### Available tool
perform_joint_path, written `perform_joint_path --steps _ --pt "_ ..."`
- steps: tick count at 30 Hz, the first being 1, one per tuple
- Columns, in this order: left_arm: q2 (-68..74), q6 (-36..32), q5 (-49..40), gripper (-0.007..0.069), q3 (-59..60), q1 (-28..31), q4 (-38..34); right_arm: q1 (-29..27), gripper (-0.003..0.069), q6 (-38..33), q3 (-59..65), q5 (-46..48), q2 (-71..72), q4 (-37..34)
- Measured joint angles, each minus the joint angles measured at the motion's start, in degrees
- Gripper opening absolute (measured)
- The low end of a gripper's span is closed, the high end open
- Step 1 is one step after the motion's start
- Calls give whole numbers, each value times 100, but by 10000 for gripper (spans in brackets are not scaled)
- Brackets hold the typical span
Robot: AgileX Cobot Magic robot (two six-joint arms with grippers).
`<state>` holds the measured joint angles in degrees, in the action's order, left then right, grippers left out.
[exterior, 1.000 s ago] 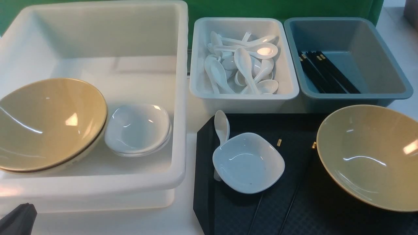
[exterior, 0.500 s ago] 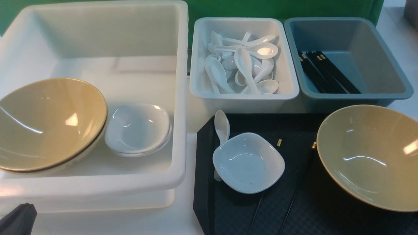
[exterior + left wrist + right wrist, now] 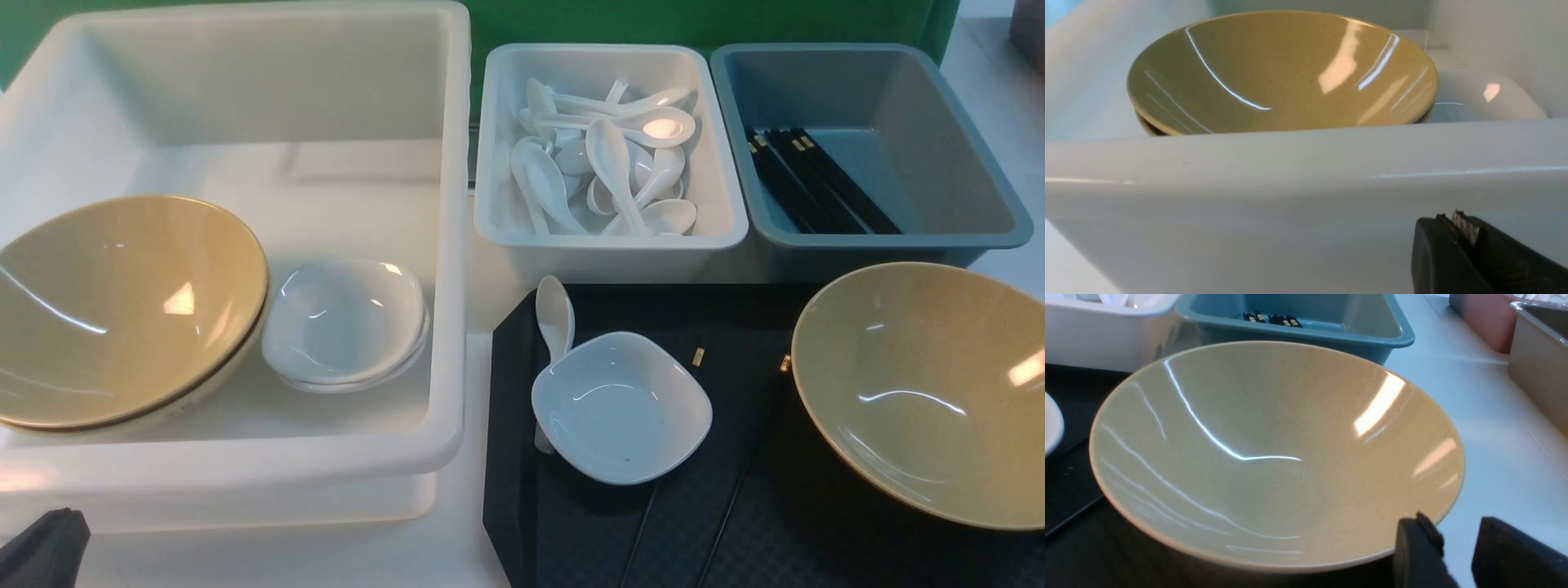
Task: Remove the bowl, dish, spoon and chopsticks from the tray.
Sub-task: Use the left arm to grab the plate
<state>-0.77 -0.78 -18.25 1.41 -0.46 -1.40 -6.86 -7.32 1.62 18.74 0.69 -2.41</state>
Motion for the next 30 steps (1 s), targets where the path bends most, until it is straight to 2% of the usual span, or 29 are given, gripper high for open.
perform_joint_path --steps 10,15,17,18,22,23,24,25,26,29,30 --pt "0 23 215 -8 5 0 43 0 238 0 0 0 0 0" --pt "0 22 1173 -8 5 0 140 0 238 -5 0 -9 0 23" --pt "0 22 1894 -8 5 0 140 0 238 -60 0 -297 0 80" --pt "0 22 1944 -8 5 0 140 0 238 -80 6 -400 0 89" --pt "0 22 2796 -8 5 0 140 0 238 -140 6 -2033 0 92" --pt "0 22 3133 -8 5 0 170 0 238 -134 6 -2973 0 92" --pt "0 22 3171 -8 5 0 170 0 238 -126 6 -3088 0 92" --pt "0 22 3426 -8 5 0 170 0 238 2 6 -3982 0 92" --pt "0 22 3598 -8 5 0 170 0 238 136 6 -4413 0 92" --pt "0 147 4166 -8 5 0 170 0 238 1271 0 -6011 0 80" --pt "0 296 4460 -8 5 0 140 0 238 1853 -5 -6555 0 15"
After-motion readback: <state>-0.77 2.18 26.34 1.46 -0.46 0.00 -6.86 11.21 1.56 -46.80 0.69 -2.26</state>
